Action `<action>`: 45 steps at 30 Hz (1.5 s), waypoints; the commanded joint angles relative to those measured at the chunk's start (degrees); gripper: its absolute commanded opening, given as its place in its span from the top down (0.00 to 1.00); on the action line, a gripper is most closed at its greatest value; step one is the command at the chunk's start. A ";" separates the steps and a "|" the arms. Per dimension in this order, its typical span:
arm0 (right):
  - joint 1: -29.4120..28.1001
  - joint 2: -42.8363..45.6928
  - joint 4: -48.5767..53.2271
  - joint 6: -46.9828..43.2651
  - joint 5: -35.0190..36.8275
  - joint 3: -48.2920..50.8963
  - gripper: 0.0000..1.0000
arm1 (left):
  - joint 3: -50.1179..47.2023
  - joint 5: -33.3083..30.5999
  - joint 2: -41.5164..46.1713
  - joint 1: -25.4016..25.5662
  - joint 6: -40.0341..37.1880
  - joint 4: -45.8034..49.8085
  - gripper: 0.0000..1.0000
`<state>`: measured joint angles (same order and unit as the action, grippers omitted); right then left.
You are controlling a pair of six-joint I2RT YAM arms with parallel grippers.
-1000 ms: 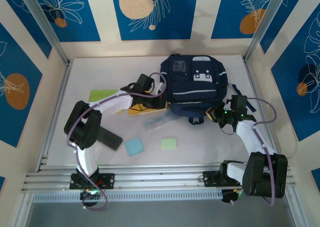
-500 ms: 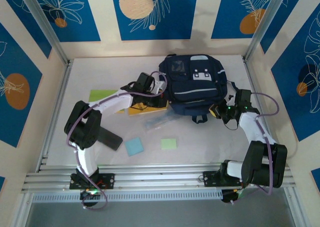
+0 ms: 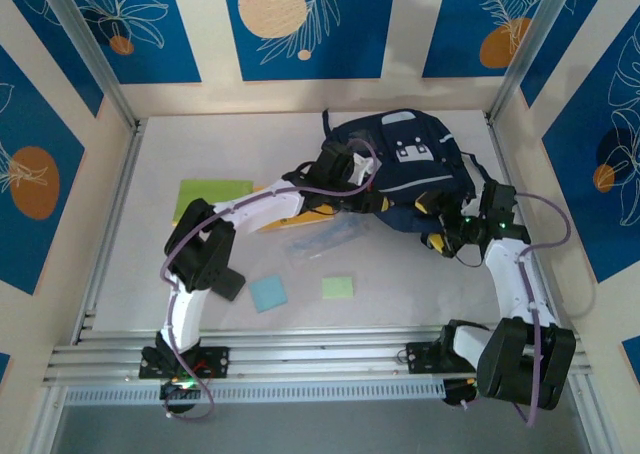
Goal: Pack the student bag
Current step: Unzip the student bag at the top-right of the table.
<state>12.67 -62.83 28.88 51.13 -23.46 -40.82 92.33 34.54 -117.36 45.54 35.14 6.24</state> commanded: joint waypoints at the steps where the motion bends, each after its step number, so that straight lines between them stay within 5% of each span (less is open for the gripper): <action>1: -0.42 -2.42 -6.49 7.17 -2.59 4.64 0.01 | 1.28 2.81 1.02 1.02 1.48 -4.57 1.00; 6: -1.49 -5.33 -10.96 7.78 5.27 6.20 0.07 | -2.77 2.65 2.94 1.27 1.99 -5.30 1.00; 8: -1.21 -5.38 -12.44 6.61 8.41 6.63 0.30 | -3.80 1.99 3.40 1.16 0.65 -3.95 1.00; 10: -0.60 -5.04 -12.87 5.90 10.02 6.63 0.71 | -4.46 1.24 3.41 0.79 -0.78 -1.93 1.00; 14: -0.01 -4.04 -11.74 3.61 10.96 5.46 1.00 | -6.48 -0.93 3.11 -1.23 -3.47 1.09 1.00; 20: 0.08 -1.06 -8.97 2.28 10.15 5.15 1.00 | -4.84 -15.87 1.55 -6.08 -13.61 9.28 1.00; 31: -0.26 2.42 -7.24 3.06 6.95 7.51 1.00 | 1.05 -29.49 -5.27 -13.23 -12.39 1.09 1.00; 42: -3.80 2.65 -5.86 2.59 3.62 6.37 1.00 | 21.27 -25.35 -19.51 -12.90 -9.87 4.30 1.00; 45: -5.16 2.26 -5.71 2.13 2.99 5.63 0.66 | 22.59 -25.07 -19.84 -12.89 -9.55 5.14 1.00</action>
<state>8.49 -61.25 19.11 55.00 -17.08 -33.74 112.07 14.09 -136.29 34.41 24.49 11.62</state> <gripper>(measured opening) 0.278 0.048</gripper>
